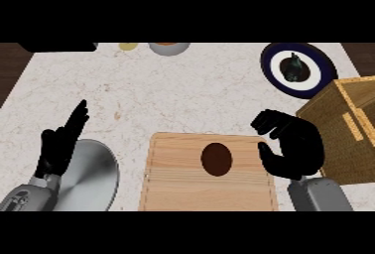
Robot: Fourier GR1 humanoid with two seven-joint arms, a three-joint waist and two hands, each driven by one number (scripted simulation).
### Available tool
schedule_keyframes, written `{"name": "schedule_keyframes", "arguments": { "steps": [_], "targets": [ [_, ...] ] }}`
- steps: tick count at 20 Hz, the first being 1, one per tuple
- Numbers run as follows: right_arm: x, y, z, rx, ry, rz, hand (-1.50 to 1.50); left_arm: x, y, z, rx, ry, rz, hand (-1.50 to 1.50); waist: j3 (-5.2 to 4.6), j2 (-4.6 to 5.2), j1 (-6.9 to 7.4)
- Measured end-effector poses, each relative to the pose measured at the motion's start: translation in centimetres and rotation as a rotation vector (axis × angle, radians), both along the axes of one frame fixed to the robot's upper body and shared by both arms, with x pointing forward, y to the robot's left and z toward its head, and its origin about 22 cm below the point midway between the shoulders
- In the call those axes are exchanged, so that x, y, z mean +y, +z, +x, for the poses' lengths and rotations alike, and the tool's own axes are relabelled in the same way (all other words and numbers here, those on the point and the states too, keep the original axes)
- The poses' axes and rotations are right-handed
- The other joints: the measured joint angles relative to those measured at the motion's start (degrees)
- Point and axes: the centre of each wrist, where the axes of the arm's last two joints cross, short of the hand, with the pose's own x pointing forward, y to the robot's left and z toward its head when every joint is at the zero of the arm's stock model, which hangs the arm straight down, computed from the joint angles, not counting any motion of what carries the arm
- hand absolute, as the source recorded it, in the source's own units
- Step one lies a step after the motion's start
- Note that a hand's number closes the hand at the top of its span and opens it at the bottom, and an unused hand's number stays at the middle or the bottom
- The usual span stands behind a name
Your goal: Pick the cupcake from the cutting board and place it in the basket
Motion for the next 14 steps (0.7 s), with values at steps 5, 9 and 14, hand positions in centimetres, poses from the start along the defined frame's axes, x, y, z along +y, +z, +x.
{"name": "schedule_keyframes", "arguments": {
  "steps": [5,9,14],
  "targets": [
    [5.4,-1.6,-3.3,-0.074,-0.192,0.015,-1.5,-0.7,1.3,1.5,0.023,0.003,-0.003,0.0,-0.32,-0.39,-0.32],
    [4.1,-2.7,-4.7,0.0,-0.397,-0.202,-1.5,-0.4,1.7,1.7,0.033,0.016,0.003,0.0,-0.6,-0.66,-1.01],
    [-1.5,-2.8,-6.3,0.087,-0.517,-0.592,-1.5,-0.2,1.8,1.8,0.039,0.034,0.014,0.0,-0.9,-0.86,-1.89]
  ]
}}
